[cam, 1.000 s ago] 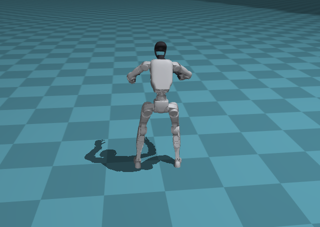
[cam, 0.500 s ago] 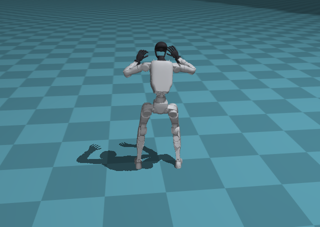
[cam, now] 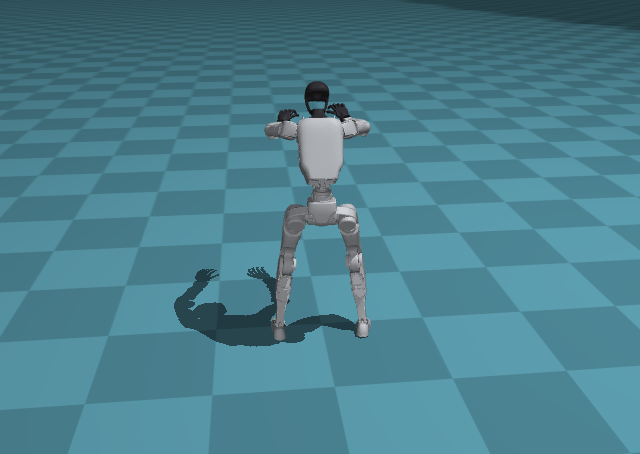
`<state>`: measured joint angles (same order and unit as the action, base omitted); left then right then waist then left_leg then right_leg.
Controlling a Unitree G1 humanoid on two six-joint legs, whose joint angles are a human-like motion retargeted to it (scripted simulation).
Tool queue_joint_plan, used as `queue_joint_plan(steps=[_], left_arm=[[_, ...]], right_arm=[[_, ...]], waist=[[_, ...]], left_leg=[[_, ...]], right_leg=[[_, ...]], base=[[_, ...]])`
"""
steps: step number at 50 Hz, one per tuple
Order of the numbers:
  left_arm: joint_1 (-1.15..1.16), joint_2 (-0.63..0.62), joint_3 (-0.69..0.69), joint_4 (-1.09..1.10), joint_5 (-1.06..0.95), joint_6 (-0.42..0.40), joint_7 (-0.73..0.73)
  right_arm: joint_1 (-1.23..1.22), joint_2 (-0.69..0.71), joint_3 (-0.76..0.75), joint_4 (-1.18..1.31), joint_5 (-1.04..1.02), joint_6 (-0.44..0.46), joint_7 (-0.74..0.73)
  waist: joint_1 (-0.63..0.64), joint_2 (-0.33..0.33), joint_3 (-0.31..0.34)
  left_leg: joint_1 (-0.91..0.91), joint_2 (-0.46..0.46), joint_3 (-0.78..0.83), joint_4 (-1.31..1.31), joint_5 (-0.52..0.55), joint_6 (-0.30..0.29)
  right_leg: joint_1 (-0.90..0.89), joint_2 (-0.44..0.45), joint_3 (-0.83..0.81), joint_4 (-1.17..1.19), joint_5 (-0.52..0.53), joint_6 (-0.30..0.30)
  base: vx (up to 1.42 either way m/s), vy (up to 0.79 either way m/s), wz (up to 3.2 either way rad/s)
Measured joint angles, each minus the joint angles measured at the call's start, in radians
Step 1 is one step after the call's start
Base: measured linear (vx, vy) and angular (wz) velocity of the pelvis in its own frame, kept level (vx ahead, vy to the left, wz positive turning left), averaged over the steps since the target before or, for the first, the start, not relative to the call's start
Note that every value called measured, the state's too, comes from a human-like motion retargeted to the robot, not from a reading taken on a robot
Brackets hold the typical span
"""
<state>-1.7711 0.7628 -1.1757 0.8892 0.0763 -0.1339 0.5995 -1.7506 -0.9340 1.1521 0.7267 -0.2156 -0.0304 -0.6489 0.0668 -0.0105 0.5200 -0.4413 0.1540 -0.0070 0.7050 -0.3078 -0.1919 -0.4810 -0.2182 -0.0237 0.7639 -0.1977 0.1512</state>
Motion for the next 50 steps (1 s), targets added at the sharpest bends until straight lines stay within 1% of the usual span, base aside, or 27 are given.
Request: queue_joint_plan(steps=[3, 5, 6, 7, 10, 12, 13, 15, 16, 18, 20, 23, 25, 27, 28, 29, 30, 32, 33, 34, 35, 37, 40, 43, 45, 48, 50], left_arm=[[0.156, 0.119, 0.063, -0.204, 0.051, -0.027, 0.024], [0.280, 0.214, 0.131, -0.358, 0.089, -0.053, 0.052], [0.340, 0.259, 0.173, -0.429, 0.126, -0.036, 0.064], [0.416, 0.300, 0.230, -0.502, 0.152, -0.033, 0.077], [0.750, 0.382, 0.511, -0.710, 0.186, -0.072, 0.123], [1.049, 0.391, 0.782, -0.845, 0.251, -0.091, 0.139], [1.172, 0.376, 0.892, -0.900, 0.248, -0.092, 0.157], [1.446, 0.313, 1.145, -1.030, 0.297, -0.150, 0.169], [1.533, 0.282, 1.231, -1.086, 0.313, -0.159, 0.181], [1.669, 0.233, 1.376, -1.194, 0.344, -0.170, 0.203], [1.736, 0.219, 1.475, -1.282, 0.366, -0.175, 0.224], [1.721, 0.287, 1.551, -1.370, 0.371, -0.164, 0.243], [1.645, 0.359, 1.539, -1.406, 0.353, -0.136, 0.225], [1.450, 0.438, 1.432, -1.397, 0.295, -0.080, 0.201], [1.344, 0.521, 1.396, -1.350, 0.279, -0.086, 0.207], [1.173, 0.585, 1.275, -1.287, 0.273, -0.073, 0.206], [0.969, 0.640, 1.111, -1.215, 0.271, -0.051, 0.202], [0.517, 0.611, 0.719, -1.042, 0.291, 0.000, 0.200], [0.315, 0.593, 0.535, -0.927, 0.256, -0.014, 0.208], [0.158, 0.557, 0.392, -0.808, 0.224, -0.018, 0.213], [0.023, 0.513, 0.269, -0.688, 0.195, -0.018, 0.216], [-0.131, 0.398, 0.124, -0.442, 0.125, -0.002, 0.205], [-0.210, 0.222, 0.028, -0.100, -0.002, -0.031, 0.173], [-0.215, 0.109, -0.030, 0.147, -0.074, -0.015, 0.110], [-0.186, 0.040, -0.026, 0.255, -0.052, 0.008, 0.074], [-0.059, 0.029, -0.021, 0.243, -0.045, -0.027, 0.056], [0.011, 0.027, -0.019, 0.199, 0.006, 0.014, 0.046]], right_arm=[[0.103, -0.097, -0.012, -0.135, -0.056, -0.016, 0.003], [0.191, -0.147, -0.066, -0.234, -0.079, -0.031, -0.016], [0.218, -0.175, -0.082, -0.287, -0.082, -0.037, -0.020], [0.258, -0.201, -0.112, -0.343, -0.088, -0.043, -0.027], [0.454, -0.258, -0.288, -0.521, -0.122, -0.064, -0.059], [0.600, -0.262, -0.425, -0.634, -0.160, -0.110, -0.075], [0.674, -0.261, -0.489, -0.678, -0.166, -0.091, -0.073], [0.848, -0.276, -0.639, -0.797, -0.191, -0.156, -0.081], [0.928, -0.280, -0.709, -0.846, -0.198, -0.165, -0.080], [1.081, -0.298, -0.849, -0.948, -0.213, -0.181, -0.075], [1.200, -0.329, -0.973, -1.038, -0.224, -0.193, -0.068], [1.272, -0.405, -1.109, -1.141, -0.237, -0.187, -0.063], [1.249, -0.467, -1.163, -1.192, -0.261, -0.155, -0.047], [1.140, -0.528, -1.160, -1.210, -0.287, -0.054, -0.035], [1.069, -0.563, -1.146, -1.214, -0.268, -0.050, -0.052], [0.931, -0.576, -1.061, -1.192, -0.273, -0.035, -0.058], [0.760, -0.578, -0.939, -1.157, -0.291, -0.012, -0.059], [0.321, -0.515, -0.565, -1.009, -0.322, 0.022, -0.075], [0.106, -0.456, -0.377, -0.905, -0.310, 0.026, -0.098], [-0.054, -0.388, -0.237, -0.793, -0.294, 0.033, -0.120], [-0.186, -0.317, -0.122, -0.678, -0.276, 0.042, -0.141], [-0.331, -0.179, 0.012, -0.437, -0.237, 0.065, -0.165], [-0.349, -0.009, 0.051, -0.108, -0.166, 0.070, -0.188], [-0.326, 0.130, 0.065, 0.164, -0.104, 0.059, -0.133], [-0.302, 0.161, 0.080, 0.275, -0.095, 0.036, -0.048], [-0.183, 0.169, 0.100, 0.288, -0.106, 0.021, -0.048], [-0.117, 0.156, 0.134, 0.249, -0.059, 0.024, -0.055]], waist=[[0.004, 0.001, 0.000], [0.010, -0.005, 0.000], [0.011, -0.008, 0.000], [0.014, -0.011, 0.000], [0.022, -0.020, 0.000], [0.012, -0.028, 0.000], [0.005, -0.041, 0.000], [-0.006, -0.034, 0.000], [-0.012, -0.037, 0.000], [-0.025, -0.041, 0.000], [-0.037, -0.039, 0.000], [-0.055, -0.027, 0.000], [-0.063, -0.019, 0.000], [-0.064, -0.022, 0.000], [-0.059, -0.016, 0.000], [-0.057, -0.019, 0.000], [-0.054, -0.026, 0.000], [-0.052, -0.026, 0.000], [-0.054, -0.024, 0.000], [-0.056, -0.020, 0.000], [-0.057, -0.015, 0.000], [-0.053, -0.007, 0.000], [-0.035, -0.010, 0.000], [-0.036, -0.026, 0.000], [-0.024, -0.018, 0.000], [-0.024, -0.021, 0.000], [-0.023, -0.032, 0.000]], left_leg=[[-0.021, 0.015, 0.000, 0.014, -0.006, 0.008], [-0.035, 0.025, 0.004, 0.034, -0.016, 0.013], [-0.062, 0.029, 0.006, 0.046, -0.019, 0.018], [-0.080, 0.032, 0.008, 0.058, -0.024, 0.022], [-0.096, 0.044, 0.015, 0.099, -0.046, 0.028], [-0.148, 0.072, 0.016, 0.185, -0.072, 0.019], [-0.123, 0.055, 0.020, 0.130, -0.056, 0.033], [-0.145, 0.080, 0.016, 0.207, -0.081, 0.017], [-0.141, 0.077, 0.016, 0.195, -0.076, 0.016], [-0.131, 0.069, 0.014, 0.165, -0.062, 0.014], [-0.119, 0.060, 0.009, 0.127, -0.043, 0.008], [-0.095, 0.046, 0.000, 0.063, -0.009, -0.002], [-0.082, 0.038, -0.007, 0.022, 0.016, -0.007], [-0.016, 0.004, -0.013, -0.136, 0.084, 0.015], [-0.013, 0.004, -0.017, -0.155, 0.095, 0.009], [-0.020, 0.005, -0.020, -0.170, 0.107, 0.007], [-0.030, 0.006, -0.022, -0.184, 0.119, 0.007], [-0.038, 0.011, -0.025, -0.196, 0.132, 0.006], [-0.032, 0.015, -0.026, -0.194, 0.135, 0.003], [-0.033, 0.019, -0.027, -0.192, 0.137, 0.002], [-0.037, 0.023, -0.029, -0.190, 0.140, 0.001], [-0.052, 0.029, -0.032, -0.180, 0.141, 0.000], [-0.049, 0.038, -0.033, -0.169, 0.140, -0.002], [-0.071, 0.039, -0.036, -0.179, 0.150, -0.007], [-0.092, 0.035, -0.038, -0.191, 0.157, -0.009], [-0.078, 0.034, -0.044, -0.196, 0.157, -0.012], [-0.096, 0.027, -0.047, -0.212, 0.169, 0.005]], right_leg=[[-0.022, 0.007, 0.016, -0.011, 0.022, 0.014], [-0.036, 0.011, 0.029, -0.015, 0.020, 0.009], [-0.061, 0.011, 0.035, -0.017, 0.018, -0.002], [-0.077, 0.012, 0.041, -0.018, 0.013, -0.012], [-0.091, 0.014, 0.058, -0.014, -0.013, -0.038], [-0.140, 0.020, 0.055, 0.054, -0.038, -0.049], [-0.119, 0.013, 0.064, 0.001, -0.031, -0.063], [-0.140, 0.018, 0.054, 0.072, -0.055, -0.062], [-0.137, 0.014, 0.051, 0.064, -0.054, -0.065], [-0.129, 0.005, 0.041, 0.045, -0.047, -0.068], [-0.115, -0.005, 0.027, 0.021, -0.037, -0.066], [-0.089, -0.019, 0.001, -0.018, -0.018, -0.058], [-0.074, -0.025, -0.015, -0.043, -0.006, -0.051], [-0.021, -0.037, -0.019, -0.159, 0.035, -0.048], [-0.019, -0.036, -0.026, -0.168, 0.041, -0.045], [-0.026, -0.035, -0.031, -0.176, 0.048, -0.046], [-0.038, -0.033, -0.035, -0.183, 0.055, -0.048], [-0.048, -0.027, -0.040, -0.187, 0.062, -0.048], [-0.042, -0.023, -0.041, -0.185, 0.063, -0.047], [-0.043, -0.019, -0.042, -0.183, 0.064, -0.046], [-0.047, -0.016, -0.044, -0.181, 0.065, -0.047], [-0.061, -0.010, -0.044, -0.172, 0.066, -0.048], [-0.060, -0.002, -0.046, -0.159, 0.062, -0.052], [-0.086, -0.001, -0.049, -0.158, 0.066, -0.059], [-0.113, -0.008, -0.057, -0.150, 0.067, -0.067], [-0.093, -0.007, -0.058, -0.160, 0.068, -0.062], [-0.115, -0.012, -0.058, -0.163, 0.071, -0.084]], base=[[-0.01, 0.00, -0.21], [-0.01, -0.02, -0.29], [-0.02, -0.04, -0.29], [-0.02, -0.04, -0.29], [0.01, -0.05, -0.32], [0.03, -0.07, -0.26], [0.01, -0.07, -0.10], [0.06, -0.07, -0.08], [0.06, -0.08, 0.02], [0.03, -0.07, 0.21], [0.01, -0.08, 0.31], [-0.02, -0.08, 0.35], [-0.06, -0.09, 0.35], [-0.13, -0.09, 0.37], [-0.13, -0.09, 0.26], [-0.13, -0.10, 0.18], [-0.15, -0.09, 0.11], [-0.15, -0.08, 0.01], [-0.13, -0.08, -0.05], [-0.13, -0.08, -0.07], [-0.13, -0.07, -0.05], [-0.12, -0.06, -0.05], [-0.08, -0.05, -0.06], [-0.07, -0.04, 0.05], [-0.03, -0.01, 0.07], [0.00, 0.00, 0.00], [0.00, 0.00, 0.00]])
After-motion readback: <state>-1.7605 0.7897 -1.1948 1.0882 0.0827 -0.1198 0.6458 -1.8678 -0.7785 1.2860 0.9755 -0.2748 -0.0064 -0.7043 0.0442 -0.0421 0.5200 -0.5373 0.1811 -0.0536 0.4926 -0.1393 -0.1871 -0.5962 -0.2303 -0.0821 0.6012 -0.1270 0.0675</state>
